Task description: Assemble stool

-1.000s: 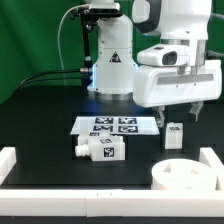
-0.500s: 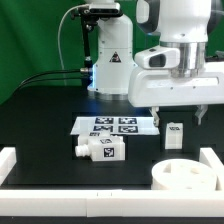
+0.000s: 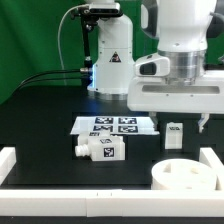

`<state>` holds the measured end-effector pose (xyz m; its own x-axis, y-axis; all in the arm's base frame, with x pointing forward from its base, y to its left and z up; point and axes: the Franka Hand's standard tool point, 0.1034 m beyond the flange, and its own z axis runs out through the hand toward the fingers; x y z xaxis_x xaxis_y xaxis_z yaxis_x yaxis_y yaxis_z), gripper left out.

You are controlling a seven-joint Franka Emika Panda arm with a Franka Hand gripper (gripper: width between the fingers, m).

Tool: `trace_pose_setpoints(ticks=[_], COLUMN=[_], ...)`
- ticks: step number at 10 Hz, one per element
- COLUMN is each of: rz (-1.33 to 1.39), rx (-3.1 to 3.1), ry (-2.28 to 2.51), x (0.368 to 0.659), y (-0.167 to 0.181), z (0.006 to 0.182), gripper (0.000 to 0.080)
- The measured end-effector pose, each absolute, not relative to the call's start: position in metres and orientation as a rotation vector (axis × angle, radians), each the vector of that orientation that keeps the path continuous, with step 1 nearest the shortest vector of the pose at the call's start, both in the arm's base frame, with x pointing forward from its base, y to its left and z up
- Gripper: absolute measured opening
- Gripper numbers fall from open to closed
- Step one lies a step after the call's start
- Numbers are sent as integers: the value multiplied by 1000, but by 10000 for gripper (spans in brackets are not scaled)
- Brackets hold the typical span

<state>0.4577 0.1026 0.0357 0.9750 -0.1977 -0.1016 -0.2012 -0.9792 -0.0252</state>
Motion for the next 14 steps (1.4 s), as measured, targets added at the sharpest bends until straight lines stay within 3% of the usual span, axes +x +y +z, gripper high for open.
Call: trace_pose_setpoints(ticks=[2, 5, 8, 14], rz=[492, 797, 1052, 1370], rx=[-3024, -2963, -2854, -2744], ry=[405, 387, 104, 197], x=[481, 476, 471, 451], y=[98, 95, 101, 109], z=[51, 49, 30, 22], gripper=[649, 649, 649, 649])
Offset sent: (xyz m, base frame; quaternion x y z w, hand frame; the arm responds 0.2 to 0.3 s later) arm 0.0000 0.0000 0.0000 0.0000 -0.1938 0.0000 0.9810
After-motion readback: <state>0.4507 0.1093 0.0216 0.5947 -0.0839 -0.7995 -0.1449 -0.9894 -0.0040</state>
